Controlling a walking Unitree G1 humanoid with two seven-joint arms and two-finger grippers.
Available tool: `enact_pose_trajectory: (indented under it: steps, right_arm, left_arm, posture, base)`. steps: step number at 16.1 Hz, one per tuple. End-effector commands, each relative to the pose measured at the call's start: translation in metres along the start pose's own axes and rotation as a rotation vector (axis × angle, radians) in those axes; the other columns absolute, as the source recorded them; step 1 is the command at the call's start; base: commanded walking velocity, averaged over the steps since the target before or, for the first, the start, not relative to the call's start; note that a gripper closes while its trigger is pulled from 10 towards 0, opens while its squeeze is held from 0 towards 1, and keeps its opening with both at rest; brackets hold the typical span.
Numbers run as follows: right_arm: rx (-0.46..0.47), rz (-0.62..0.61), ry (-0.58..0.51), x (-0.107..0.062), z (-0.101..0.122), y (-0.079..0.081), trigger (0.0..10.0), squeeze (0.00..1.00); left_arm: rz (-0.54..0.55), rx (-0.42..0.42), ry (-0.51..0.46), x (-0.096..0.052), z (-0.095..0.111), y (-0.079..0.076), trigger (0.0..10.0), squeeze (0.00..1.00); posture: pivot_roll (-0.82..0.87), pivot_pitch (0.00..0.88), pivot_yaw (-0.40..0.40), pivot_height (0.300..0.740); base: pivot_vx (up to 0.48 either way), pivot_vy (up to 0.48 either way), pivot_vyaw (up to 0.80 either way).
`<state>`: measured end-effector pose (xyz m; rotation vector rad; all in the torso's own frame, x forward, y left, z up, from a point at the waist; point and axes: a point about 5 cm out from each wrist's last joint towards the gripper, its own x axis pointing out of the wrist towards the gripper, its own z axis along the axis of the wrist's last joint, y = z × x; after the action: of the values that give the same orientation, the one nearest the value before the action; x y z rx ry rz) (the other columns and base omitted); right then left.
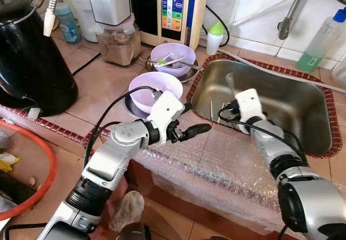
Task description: Kitchen organization
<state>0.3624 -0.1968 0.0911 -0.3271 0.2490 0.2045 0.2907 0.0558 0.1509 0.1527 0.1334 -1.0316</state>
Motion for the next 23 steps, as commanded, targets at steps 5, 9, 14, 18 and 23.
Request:
enact_pose_trajectory:
  steps: [5, 9, 14, 18, 23]
  right_arm:
    - [0.008, 0.012, -0.005, 0.001, 0.003, 0.001, 10.0, 1.0]
    - [0.072, -0.007, -0.102, 0.004, 0.018, 0.001, 10.0, 1.0]
    - [0.101, -0.123, -0.188, 0.0, 0.017, 0.008, 10.0, 1.0]
    - [0.075, -0.225, -0.276, -0.005, 0.024, 0.0, 10.0, 1.0]
    - [0.085, -0.322, -0.348, -0.011, 0.032, -0.011, 10.0, 1.0]
  left_arm:
    - [-0.011, 0.025, 0.018, 0.003, 0.0, 0.003, 10.0, 1.0]
    - [0.036, 0.033, -0.017, 0.004, 0.004, 0.008, 10.0, 1.0]
    - [0.128, 0.019, -0.097, 0.006, 0.011, 0.002, 10.0, 1.0]
    - [0.214, 0.052, -0.196, 0.007, 0.024, 0.002, 10.0, 1.0]
    - [0.393, 0.119, -0.392, -0.013, 0.068, 0.021, 10.0, 1.0]
  posture:
    - [0.06, 0.022, 0.021, 0.74]
    - [0.07, 0.016, 0.015, 0.74]
    - [0.09, 0.052, -0.014, 0.74]
    - [0.08, 0.056, -0.025, 0.74]
    - [0.06, 0.046, -0.024, 0.74]
  base:
    - [0.0, 0.0, 0.0]
    - [0.0, 0.0, 0.0]
    - [0.0, 0.0, 0.0]
    - [0.0, 0.0, 0.0]
    - [0.0, 0.0, 0.0]
